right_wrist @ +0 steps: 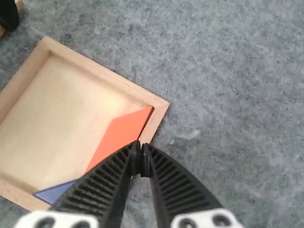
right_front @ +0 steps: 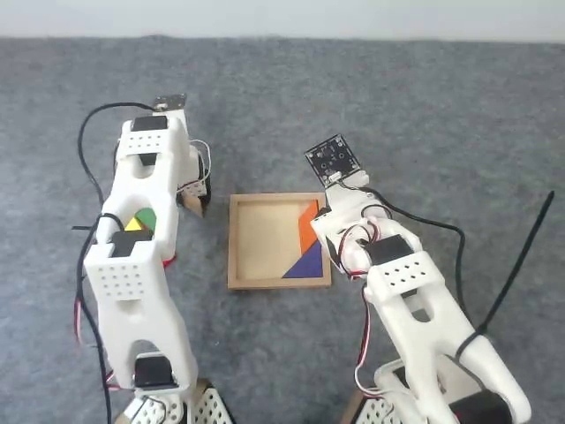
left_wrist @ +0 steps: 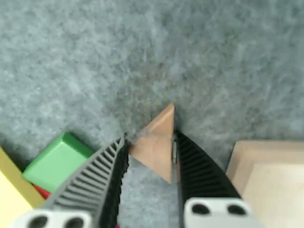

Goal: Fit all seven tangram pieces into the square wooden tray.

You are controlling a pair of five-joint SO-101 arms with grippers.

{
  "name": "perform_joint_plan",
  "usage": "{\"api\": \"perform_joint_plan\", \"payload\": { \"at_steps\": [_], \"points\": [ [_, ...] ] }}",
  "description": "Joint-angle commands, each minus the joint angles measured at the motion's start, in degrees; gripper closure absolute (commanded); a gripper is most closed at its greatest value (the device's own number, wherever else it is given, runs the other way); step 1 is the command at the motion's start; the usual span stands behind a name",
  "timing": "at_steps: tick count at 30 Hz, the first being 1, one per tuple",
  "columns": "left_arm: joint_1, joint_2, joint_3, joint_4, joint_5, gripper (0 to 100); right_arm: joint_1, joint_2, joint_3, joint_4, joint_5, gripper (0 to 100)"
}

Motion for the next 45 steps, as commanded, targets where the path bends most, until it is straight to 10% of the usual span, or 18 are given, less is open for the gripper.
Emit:
{"api": "perform_joint_plan", "payload": {
  "at_steps": [1,13,25,45],
  "points": [
    [0.1,-4.0,-1.6,2.5,-3.1,88,0.0,-2.2,-0.4,-0.1,0.7,98.9],
    [1.1,-17.1,6.7,3.1,-10.5,88,3.6,-2.9,-1.8,0.3,0.5,98.9],
    [16.2,-39.8,24.9,1.9,-35.2,88,14.0,-12.8,-5.8,9.1,0.1,98.9],
    [8.3,-21.1,26.4,-14.7,-29.1,77,9.2,-14.7,0.1,5.1,-1.8,98.9]
  ]
}}
